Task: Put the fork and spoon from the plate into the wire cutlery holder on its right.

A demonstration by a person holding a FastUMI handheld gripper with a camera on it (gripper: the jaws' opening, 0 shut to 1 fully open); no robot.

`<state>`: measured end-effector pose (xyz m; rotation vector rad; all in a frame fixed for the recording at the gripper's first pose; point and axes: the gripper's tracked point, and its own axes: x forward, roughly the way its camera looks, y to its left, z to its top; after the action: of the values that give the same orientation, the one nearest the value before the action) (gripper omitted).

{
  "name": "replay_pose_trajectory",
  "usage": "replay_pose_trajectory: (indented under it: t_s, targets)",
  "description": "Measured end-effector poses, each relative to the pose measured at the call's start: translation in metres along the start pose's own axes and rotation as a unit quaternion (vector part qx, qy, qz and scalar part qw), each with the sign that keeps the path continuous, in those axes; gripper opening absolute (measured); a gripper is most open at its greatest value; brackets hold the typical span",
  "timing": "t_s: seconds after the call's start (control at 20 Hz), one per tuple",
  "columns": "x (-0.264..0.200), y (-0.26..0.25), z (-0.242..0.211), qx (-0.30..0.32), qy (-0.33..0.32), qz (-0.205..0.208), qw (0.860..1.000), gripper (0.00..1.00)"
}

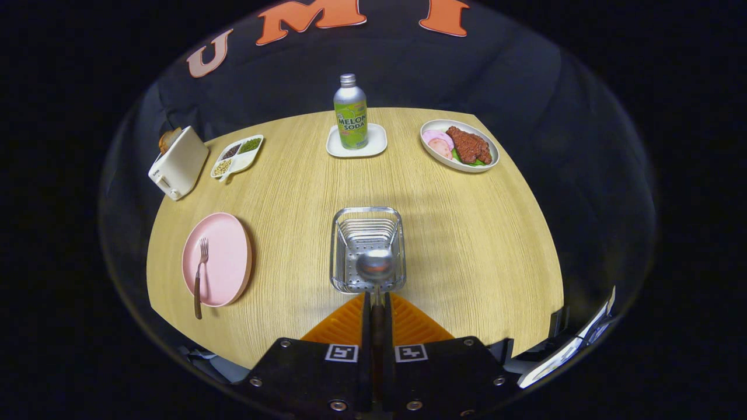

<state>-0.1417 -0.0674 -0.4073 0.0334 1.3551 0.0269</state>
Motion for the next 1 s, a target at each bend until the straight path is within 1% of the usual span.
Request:
replay_pose_trajectory:
  t_s: [0.15,0.3,0.45,0.6,0.75,0.85,0.95,1.0]
  targets:
    - [0.002,0.004,0.009,0.001,-0.011,0.009,1.000,0.09]
    - [-0.006,0.009,0.032,0.010,-0.051,0.018,0.998,0.08]
    - [-0.021,0.016,0.058,0.025,-0.109,0.028,0.993,0.08]
    - [-0.046,0.018,0.087,0.042,-0.187,0.027,0.981,0.11]
    - [-0.075,0.020,0.114,0.051,-0.269,0.021,0.961,0.11]
    - [-0.093,0.021,0.128,0.049,-0.317,0.010,0.947,0.16]
    - [-0.111,0.034,0.135,0.028,-0.355,0.014,0.934,0.27]
    - [-0.117,0.042,0.138,0.015,-0.371,0.015,0.928,0.37]
